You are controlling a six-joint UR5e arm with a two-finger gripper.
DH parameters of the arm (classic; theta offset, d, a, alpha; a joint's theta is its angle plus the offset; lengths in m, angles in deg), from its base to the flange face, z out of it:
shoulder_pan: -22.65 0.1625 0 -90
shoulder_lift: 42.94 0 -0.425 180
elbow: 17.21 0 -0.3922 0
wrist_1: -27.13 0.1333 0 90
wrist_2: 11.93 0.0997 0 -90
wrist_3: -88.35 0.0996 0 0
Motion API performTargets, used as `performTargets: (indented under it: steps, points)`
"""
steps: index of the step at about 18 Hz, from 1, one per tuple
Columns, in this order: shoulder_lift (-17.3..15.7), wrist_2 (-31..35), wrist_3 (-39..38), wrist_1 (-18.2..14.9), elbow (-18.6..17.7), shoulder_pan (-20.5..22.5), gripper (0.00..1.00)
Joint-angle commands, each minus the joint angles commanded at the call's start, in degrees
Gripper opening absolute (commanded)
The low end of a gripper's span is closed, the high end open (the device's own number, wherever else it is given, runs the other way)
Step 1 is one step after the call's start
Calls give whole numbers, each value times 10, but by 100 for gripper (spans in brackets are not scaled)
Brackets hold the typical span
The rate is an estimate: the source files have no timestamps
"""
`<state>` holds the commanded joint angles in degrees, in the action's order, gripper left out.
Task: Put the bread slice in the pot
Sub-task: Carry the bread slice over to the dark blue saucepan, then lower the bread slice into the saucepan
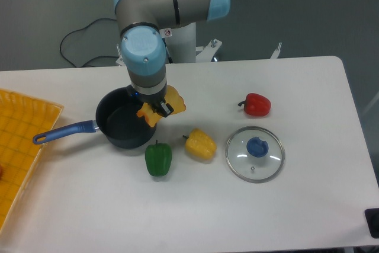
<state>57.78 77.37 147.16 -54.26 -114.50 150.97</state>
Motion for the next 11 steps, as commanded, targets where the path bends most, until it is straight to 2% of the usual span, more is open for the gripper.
performTargets:
  steps: [11]
  points:
    - [1, -1, -46, 1, -1, -34, 0]
